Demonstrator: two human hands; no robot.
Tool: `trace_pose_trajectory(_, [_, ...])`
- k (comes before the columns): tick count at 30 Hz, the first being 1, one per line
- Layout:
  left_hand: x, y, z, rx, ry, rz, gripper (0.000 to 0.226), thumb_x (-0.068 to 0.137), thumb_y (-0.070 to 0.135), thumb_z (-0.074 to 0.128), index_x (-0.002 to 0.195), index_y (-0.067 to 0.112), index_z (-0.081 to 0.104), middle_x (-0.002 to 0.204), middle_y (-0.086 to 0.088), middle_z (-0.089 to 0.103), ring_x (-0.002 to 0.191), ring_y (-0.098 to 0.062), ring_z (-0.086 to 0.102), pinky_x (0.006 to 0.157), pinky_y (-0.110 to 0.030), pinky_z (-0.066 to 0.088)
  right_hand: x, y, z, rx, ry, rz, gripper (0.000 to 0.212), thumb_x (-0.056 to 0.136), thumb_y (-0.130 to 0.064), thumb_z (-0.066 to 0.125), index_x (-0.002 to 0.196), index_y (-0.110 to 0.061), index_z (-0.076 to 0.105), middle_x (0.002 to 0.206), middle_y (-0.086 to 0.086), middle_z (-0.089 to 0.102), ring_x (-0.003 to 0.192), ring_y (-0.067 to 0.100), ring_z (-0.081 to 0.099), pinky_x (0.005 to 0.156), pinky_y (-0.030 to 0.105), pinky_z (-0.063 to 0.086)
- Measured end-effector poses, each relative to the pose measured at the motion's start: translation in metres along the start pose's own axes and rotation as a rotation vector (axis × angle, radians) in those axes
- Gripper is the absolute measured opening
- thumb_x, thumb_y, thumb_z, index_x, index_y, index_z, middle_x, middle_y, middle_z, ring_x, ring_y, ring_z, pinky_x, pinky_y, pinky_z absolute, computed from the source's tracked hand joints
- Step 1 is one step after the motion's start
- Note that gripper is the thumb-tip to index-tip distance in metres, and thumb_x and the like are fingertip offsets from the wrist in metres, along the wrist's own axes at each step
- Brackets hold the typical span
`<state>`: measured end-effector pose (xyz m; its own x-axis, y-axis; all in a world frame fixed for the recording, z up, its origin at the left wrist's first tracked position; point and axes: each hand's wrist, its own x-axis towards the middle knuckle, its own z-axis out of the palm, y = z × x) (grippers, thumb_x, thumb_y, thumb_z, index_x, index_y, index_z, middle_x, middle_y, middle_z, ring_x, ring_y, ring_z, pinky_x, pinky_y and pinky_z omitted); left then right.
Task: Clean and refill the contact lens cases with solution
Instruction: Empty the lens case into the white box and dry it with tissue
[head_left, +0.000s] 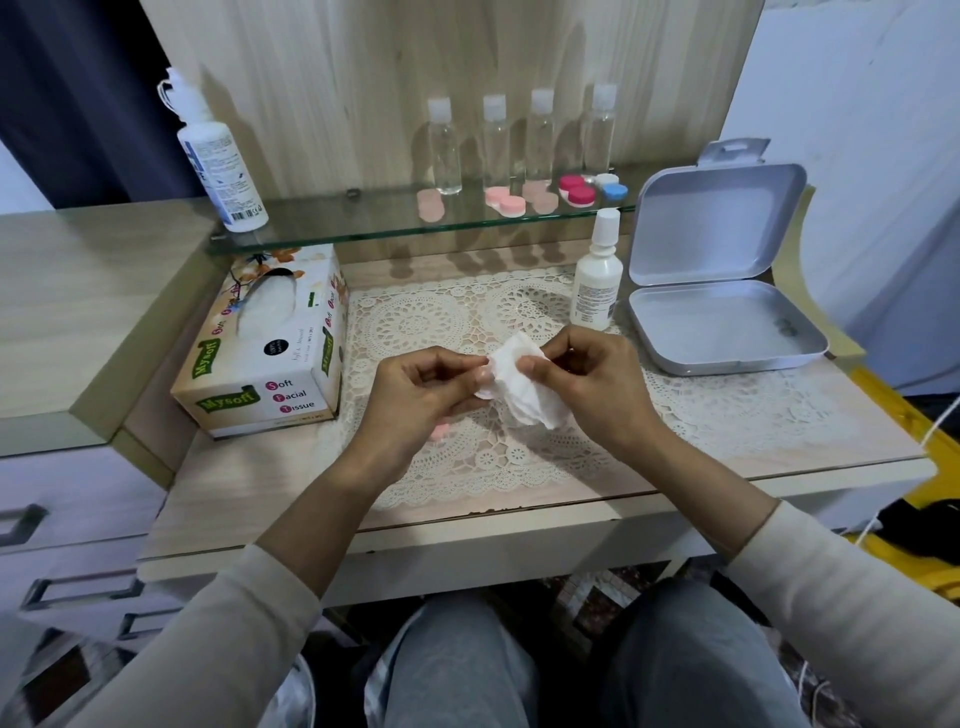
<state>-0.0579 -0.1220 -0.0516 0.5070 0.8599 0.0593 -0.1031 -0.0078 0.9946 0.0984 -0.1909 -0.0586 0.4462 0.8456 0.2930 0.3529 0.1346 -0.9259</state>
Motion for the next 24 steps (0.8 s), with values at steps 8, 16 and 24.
trace_pose_trajectory(8, [0.008,0.007,-0.011,0.057,-0.123,-0.194,0.027,0.058,0.013,0.072,0.085,0.007,0.069,0.088,-0.006,0.072,0.084,-0.021,0.069,0.078,-0.031,0.057,-0.008,0.000,-0.008,0.125,-0.097,0.002,0.022,0.074,0.004,0.070,0.072,-0.017,0.066,0.075,0.002,0.066,0.068,0.011,0.060,0.063,0.022,0.050])
trace_pose_trajectory(16, [0.002,0.014,-0.004,0.397,-0.225,-0.199,0.029,0.058,0.026,0.080,0.082,0.009,0.075,0.095,0.000,0.071,0.094,-0.025,0.066,0.086,-0.033,0.054,-0.010,-0.001,-0.013,0.110,-0.077,0.083,0.023,0.071,0.004,0.073,0.073,-0.017,0.066,0.079,0.009,0.069,0.073,0.018,0.065,0.069,0.035,0.053])
trace_pose_trajectory(24, [0.011,-0.012,-0.010,1.087,-0.095,0.273,0.025,0.069,0.027,0.077,0.093,0.023,0.072,0.087,0.008,0.065,0.076,-0.004,0.054,0.066,-0.018,0.040,-0.012,0.002,-0.018,0.017,0.050,0.097,0.022,0.076,-0.006,0.072,0.072,-0.026,0.065,0.074,0.006,0.067,0.064,0.011,0.059,0.056,0.024,0.047])
